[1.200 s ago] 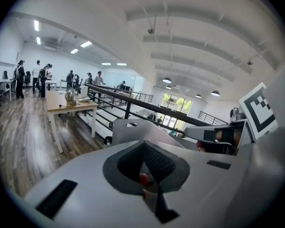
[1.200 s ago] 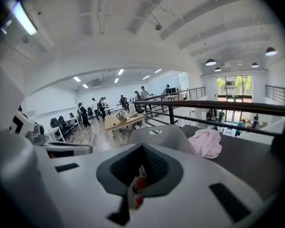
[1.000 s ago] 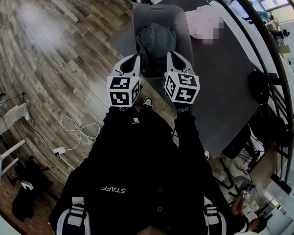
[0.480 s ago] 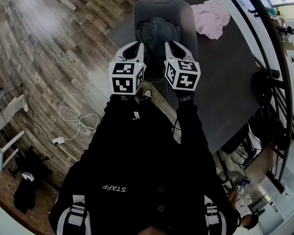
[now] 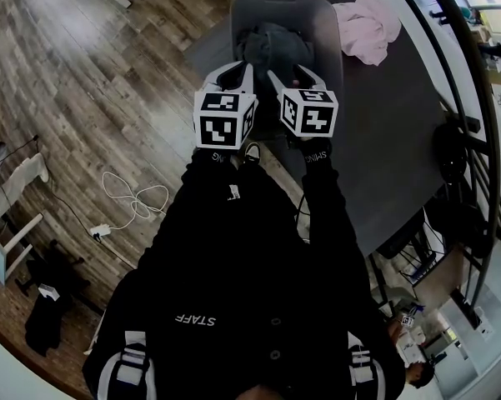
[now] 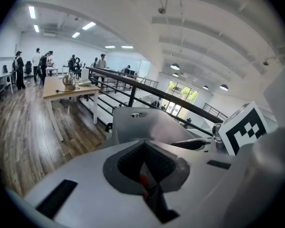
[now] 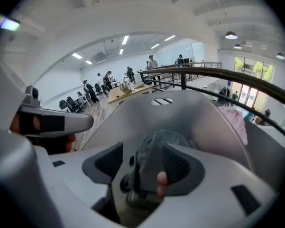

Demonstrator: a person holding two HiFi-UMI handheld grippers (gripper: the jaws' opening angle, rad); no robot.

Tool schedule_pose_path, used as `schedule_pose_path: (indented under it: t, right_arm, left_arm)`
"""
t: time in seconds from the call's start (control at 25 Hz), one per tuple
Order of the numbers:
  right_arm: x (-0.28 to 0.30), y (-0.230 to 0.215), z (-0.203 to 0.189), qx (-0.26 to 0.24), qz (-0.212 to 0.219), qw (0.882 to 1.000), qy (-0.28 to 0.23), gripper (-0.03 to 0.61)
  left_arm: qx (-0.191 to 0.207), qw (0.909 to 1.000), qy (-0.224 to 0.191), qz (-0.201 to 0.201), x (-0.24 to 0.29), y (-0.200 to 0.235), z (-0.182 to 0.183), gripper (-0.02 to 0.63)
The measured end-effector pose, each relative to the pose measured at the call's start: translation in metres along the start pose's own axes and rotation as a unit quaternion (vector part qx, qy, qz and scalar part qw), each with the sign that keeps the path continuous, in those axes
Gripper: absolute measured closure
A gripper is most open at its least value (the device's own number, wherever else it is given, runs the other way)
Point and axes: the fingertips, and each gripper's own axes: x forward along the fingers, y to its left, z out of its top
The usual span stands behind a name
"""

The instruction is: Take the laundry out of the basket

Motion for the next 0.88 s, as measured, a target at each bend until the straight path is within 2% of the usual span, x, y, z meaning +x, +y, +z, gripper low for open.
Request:
schedule_pose_path:
  t: [0.24,0.52,0.88]
  right_arm:
    - [0.024,-0.009,-0.006,0.006,0.000,1.000,0.022,0.258]
    - [0.068,-0.031,-0.029,0.002,-0.005,0.997,0.077,0.146]
    - [0.087,-0.049,-0.042,0.021,-0.028,0.995,0.094,0.114]
  left_arm:
    - [-0.006,1.0000,0.005,0.002,0.008,0.003,0.002,0.612]
    - [-0.013,0.9999,0.006,0.000,0.015,0.008,0.005,0.612]
    - [-0.016,0.9997,0.018,0.010,0.025,0.008,-0.001,0.612]
